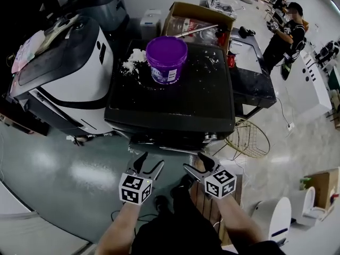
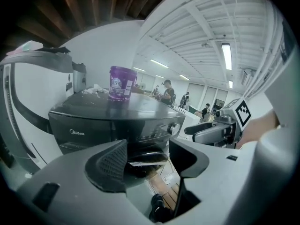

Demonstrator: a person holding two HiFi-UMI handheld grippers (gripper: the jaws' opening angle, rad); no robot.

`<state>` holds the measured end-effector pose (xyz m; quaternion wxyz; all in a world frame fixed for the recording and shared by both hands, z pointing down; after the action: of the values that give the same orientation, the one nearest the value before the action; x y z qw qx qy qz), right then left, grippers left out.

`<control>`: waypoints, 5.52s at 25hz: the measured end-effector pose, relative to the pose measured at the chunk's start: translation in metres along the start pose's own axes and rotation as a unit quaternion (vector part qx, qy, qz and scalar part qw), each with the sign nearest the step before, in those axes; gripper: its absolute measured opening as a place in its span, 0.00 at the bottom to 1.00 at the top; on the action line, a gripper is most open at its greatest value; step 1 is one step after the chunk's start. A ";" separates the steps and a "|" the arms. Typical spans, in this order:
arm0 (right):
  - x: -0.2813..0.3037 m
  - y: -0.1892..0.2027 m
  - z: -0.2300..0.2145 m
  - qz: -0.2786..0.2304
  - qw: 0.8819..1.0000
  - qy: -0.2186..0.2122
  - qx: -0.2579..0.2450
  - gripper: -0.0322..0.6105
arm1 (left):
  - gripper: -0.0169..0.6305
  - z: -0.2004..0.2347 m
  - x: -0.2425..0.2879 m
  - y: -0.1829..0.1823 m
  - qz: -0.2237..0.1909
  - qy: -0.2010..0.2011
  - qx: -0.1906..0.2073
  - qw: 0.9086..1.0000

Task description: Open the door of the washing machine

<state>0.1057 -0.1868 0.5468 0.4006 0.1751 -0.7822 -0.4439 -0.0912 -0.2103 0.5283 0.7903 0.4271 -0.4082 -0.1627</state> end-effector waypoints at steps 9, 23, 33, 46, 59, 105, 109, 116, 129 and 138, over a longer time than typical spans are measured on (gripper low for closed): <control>0.027 0.040 -0.052 0.051 0.998 0.023 0.001 0.55 | 0.48 0.009 0.053 0.017 0.038 0.005 0.000 0.999; 0.068 0.097 -0.106 0.139 0.989 0.044 -0.036 0.50 | 0.47 0.034 0.108 0.045 0.064 -0.002 -0.017 0.998; 0.093 0.120 -0.116 0.192 0.977 0.046 -0.082 0.47 | 0.47 0.046 0.120 0.059 0.075 -0.010 -0.025 0.997; 0.109 0.142 -0.126 0.232 0.954 0.067 -0.180 0.39 | 0.46 0.049 0.095 0.078 0.080 -0.018 -0.017 0.996; 0.111 0.154 -0.129 0.242 0.918 0.018 -0.314 0.27 | 0.46 0.030 0.094 0.095 0.083 -0.058 -0.041 0.994; 0.001 0.203 0.058 0.200 0.964 -0.046 -0.170 0.18 | 0.56 -0.005 0.037 0.179 0.135 -0.072 -0.162 0.975; -0.005 0.171 0.058 0.156 0.974 -0.032 -0.163 0.18 | 0.55 0.003 0.022 0.188 0.141 -0.102 -0.159 0.972; -0.010 0.122 0.077 0.120 0.977 -0.042 -0.172 0.18 | 0.42 0.022 -0.010 0.217 0.175 -0.125 -0.142 0.966; 0.005 0.072 0.123 0.100 0.977 -0.070 -0.177 0.18 | 0.24 0.078 -0.088 0.239 0.168 -0.169 -0.169 0.956; 0.039 0.052 0.160 0.105 0.974 -0.089 -0.181 0.18 | 0.22 0.130 -0.132 0.247 0.143 -0.180 -0.179 0.957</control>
<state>-0.0391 -0.0938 0.5632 0.3992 -0.0237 -0.7352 -0.5474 -0.2967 -0.0571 0.7000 0.7823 0.1799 -0.5646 -0.1921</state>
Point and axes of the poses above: the fingertips, and each gripper's own axes: x forward along the fingers, z to its left, y out of its underside, the point moved 5 cm from there along -x, backward along the fingers, and after that the axes turned 5 degrees about -x, right-handed, at the moved point
